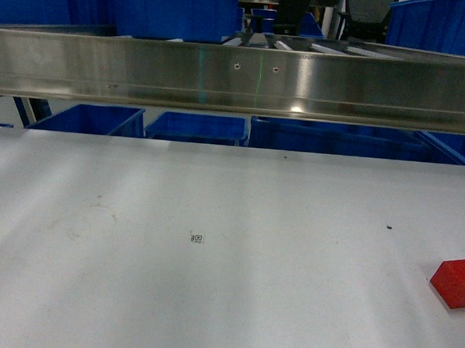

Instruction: Place magnetic block on left shelf second layer

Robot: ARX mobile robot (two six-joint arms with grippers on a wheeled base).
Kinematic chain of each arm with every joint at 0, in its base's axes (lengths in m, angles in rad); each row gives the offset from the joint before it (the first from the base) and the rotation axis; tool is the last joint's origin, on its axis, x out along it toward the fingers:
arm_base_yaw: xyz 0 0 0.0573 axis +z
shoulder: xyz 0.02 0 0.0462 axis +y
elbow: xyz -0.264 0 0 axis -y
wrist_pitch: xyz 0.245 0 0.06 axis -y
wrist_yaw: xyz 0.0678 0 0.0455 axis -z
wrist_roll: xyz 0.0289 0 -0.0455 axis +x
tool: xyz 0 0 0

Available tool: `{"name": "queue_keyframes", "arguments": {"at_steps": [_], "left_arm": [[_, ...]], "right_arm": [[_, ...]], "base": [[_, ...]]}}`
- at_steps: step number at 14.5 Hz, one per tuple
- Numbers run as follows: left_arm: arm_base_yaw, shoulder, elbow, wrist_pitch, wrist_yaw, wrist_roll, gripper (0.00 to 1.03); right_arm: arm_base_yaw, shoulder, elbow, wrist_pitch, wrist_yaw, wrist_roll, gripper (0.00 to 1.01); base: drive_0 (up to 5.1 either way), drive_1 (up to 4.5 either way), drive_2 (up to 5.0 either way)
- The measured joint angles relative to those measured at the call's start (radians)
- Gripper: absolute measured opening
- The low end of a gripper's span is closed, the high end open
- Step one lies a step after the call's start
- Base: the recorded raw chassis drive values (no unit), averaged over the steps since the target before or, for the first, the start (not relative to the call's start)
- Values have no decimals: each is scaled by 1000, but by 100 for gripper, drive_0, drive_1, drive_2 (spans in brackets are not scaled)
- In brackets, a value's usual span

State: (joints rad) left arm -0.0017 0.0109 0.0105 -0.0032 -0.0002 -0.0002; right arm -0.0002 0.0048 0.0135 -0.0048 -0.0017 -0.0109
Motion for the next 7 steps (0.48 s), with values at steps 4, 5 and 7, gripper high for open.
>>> {"name": "queue_keyframes", "arguments": {"at_steps": [4,5,7], "left_arm": [[0,0,0,0,0,0,98],[0,0,0,0,0,0,98],[0,0,0,0,0,0,98]], "right_arm": [[0,0,0,0,0,0,98],[0,0,0,0,0,0,98],[0,0,0,0,0,0,98]], "base": [[0,0,0],[0,0,0],[0,0,0]]}}
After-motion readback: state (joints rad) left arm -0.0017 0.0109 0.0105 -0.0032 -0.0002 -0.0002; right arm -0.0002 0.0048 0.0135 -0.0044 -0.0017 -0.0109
